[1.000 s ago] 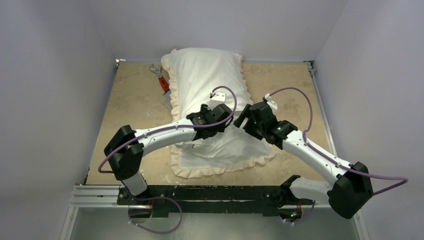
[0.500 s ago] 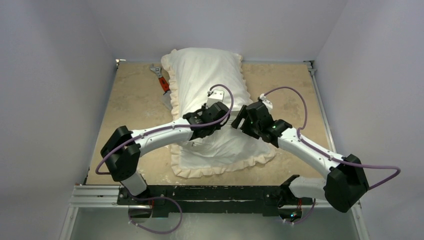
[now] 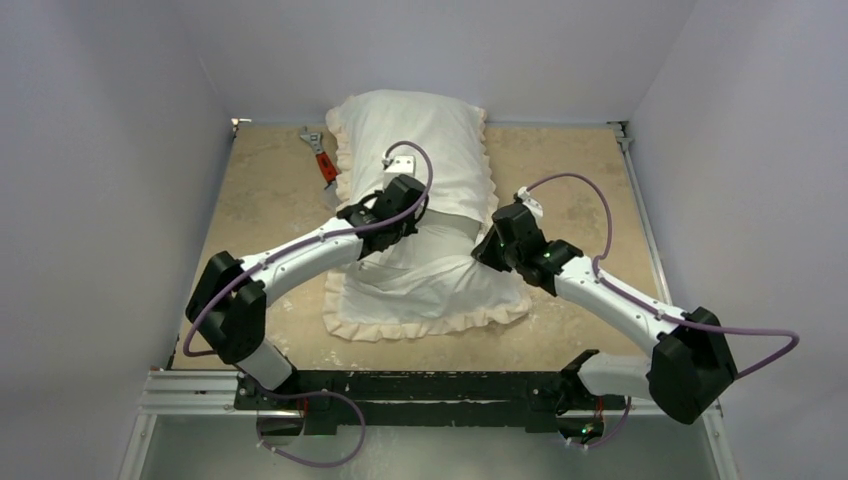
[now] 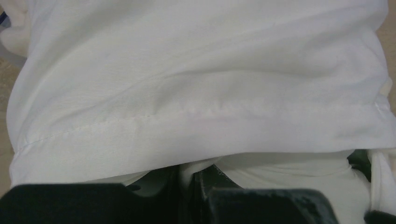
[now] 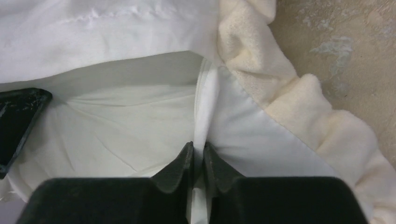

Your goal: Remove the pillowcase from the pillow

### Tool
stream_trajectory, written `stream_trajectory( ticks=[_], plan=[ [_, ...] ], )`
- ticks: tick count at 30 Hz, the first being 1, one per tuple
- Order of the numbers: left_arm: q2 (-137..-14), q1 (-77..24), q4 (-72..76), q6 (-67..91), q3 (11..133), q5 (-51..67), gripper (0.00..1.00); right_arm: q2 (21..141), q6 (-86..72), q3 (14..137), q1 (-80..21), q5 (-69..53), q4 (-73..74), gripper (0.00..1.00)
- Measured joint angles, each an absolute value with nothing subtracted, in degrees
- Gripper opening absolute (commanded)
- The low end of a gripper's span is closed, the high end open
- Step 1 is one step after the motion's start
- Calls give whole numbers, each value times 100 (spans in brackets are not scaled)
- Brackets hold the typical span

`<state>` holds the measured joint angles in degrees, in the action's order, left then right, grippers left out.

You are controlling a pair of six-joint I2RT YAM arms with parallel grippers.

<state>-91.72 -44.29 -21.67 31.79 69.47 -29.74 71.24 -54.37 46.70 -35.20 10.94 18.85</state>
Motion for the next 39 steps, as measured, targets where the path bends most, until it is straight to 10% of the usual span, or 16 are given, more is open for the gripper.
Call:
stream_trajectory(
  ticks=[39],
  plan=[
    [-9456, -1068, -2862, 3562, 8182, 1094, 1, 7585, -5924, 4593, -4486, 1297, 1557, 0]
  ],
)
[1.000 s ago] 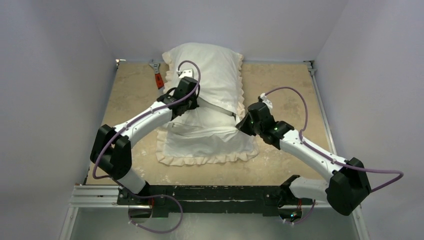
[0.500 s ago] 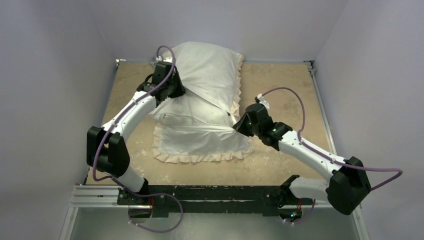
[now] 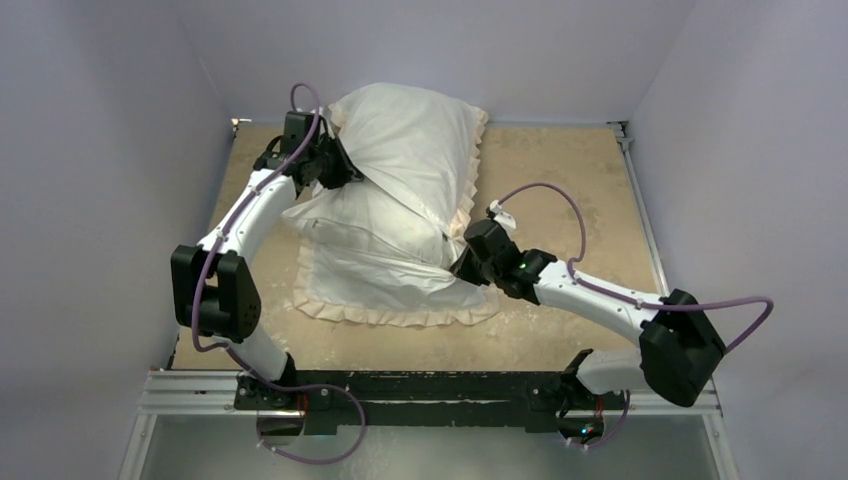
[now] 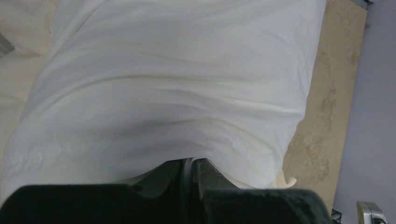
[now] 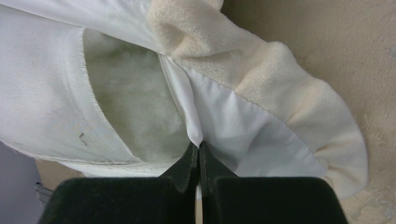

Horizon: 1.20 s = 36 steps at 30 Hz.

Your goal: Remove the pillowcase from the pillow

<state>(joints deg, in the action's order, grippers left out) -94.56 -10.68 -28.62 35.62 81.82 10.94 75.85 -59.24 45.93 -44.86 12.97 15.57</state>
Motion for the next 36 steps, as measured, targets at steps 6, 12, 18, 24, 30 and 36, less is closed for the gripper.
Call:
stream_trajectory(
  ticks=[6, 12, 18, 24, 30, 36],
  plan=[
    [-9400, -1094, -2823, 3465, 8143, 1133, 55, 7358, -5808, 4591, -4495, 1070, 1474, 0],
    [-8458, -2069, -2648, 3264, 7476, -80, 64, 7207, -5686, 4466, -4495, 851, 1299, 0],
    [-7588, -3457, -2611, 3111, 7172, -926, 69, 7234, -5651, 4401, -4495, 814, 1269, 0],
    [-7747, -4779, -2762, 3087, 7170, -1813, 71, 7236, -5653, 4313, -4495, 792, 1175, 0],
    [-8674, -5419, -2978, 3131, 7203, -2399, 77, 7236, -5653, 4235, -4495, 792, 1125, 0],
    [-9362, -5413, -2998, 3293, 7030, -2753, 78, 7181, -5662, 4169, -4497, 792, 1111, 0]
  ],
)
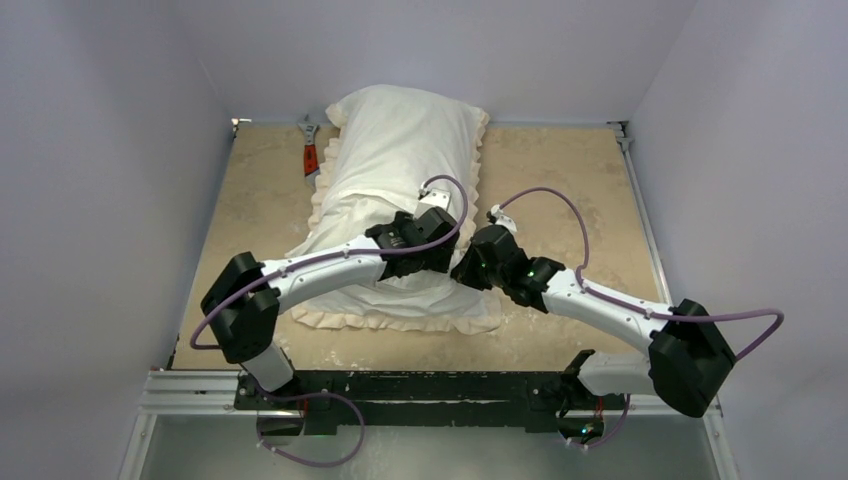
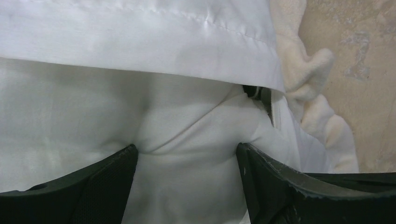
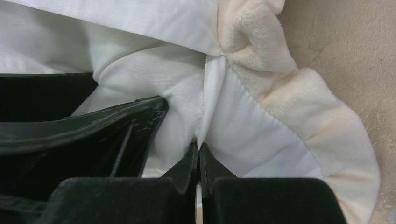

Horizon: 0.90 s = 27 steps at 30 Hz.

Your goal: Remove the pillowcase from the pillow

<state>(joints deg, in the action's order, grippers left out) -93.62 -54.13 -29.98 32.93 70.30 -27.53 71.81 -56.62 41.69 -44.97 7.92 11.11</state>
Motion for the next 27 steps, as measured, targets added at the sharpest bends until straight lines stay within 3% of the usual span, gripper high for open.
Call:
stream_trajectory(
  ticks=[1, 3, 5, 8, 17, 27],
  plan=[
    [-9430, -5415, -2939, 3323, 7011, -2783, 76, 7181, -5664, 4169, -4497, 794, 1109, 0],
    [-9553, -5426, -2790, 3358, 6943, -2834, 62, 7181, -5677, 4169, -4497, 794, 1114, 0],
    [-9668, -5426, -2650, 3393, 6866, -2880, 35, 7181, -5686, 4167, -4497, 794, 1114, 0],
    [-9848, -5428, -2482, 3422, 6768, -2950, 3, 7179, -5699, 4167, -4497, 794, 1107, 0],
    [-9585, -5266, -2486, 3308, 6777, -3146, 0, 7035, -5699, 4084, -4495, 794, 1061, 0],
    [-8744, -3852, -2412, 3131, 6980, -2290, 0, 6770, -5743, 4075, -4501, 751, 799, 0]
  ],
)
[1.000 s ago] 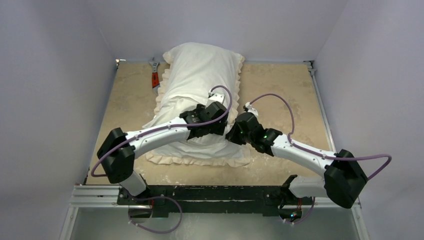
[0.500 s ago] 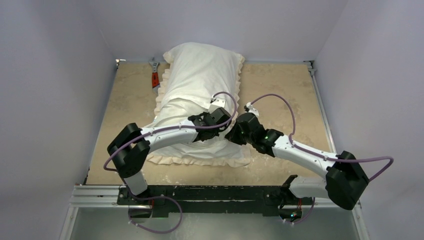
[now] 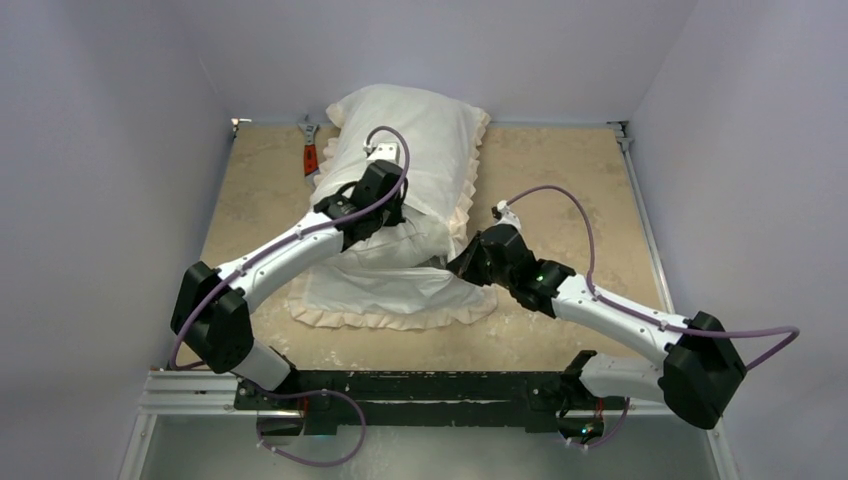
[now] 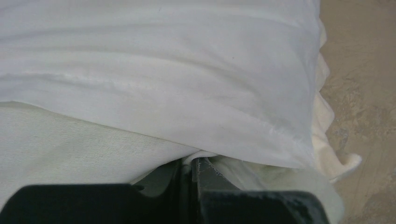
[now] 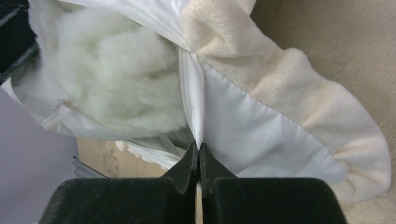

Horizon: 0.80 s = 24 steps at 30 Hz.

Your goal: Remove the pillowcase from the pillow

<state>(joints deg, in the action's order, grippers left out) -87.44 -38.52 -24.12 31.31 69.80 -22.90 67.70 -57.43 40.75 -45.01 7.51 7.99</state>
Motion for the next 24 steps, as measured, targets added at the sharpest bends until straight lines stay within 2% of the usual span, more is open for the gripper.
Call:
stream_trajectory(
  ticks=[10, 24],
  plan=[
    [-8689, -3597, -2552, 2932, 7301, -1702, 0, 6827, -5787, 3898, -4495, 751, 617, 0],
    [-7454, -3323, -2877, 2888, 7264, -727, 0, 7546, -6230, 4034, -4495, 1015, 327, 2]
  ],
)
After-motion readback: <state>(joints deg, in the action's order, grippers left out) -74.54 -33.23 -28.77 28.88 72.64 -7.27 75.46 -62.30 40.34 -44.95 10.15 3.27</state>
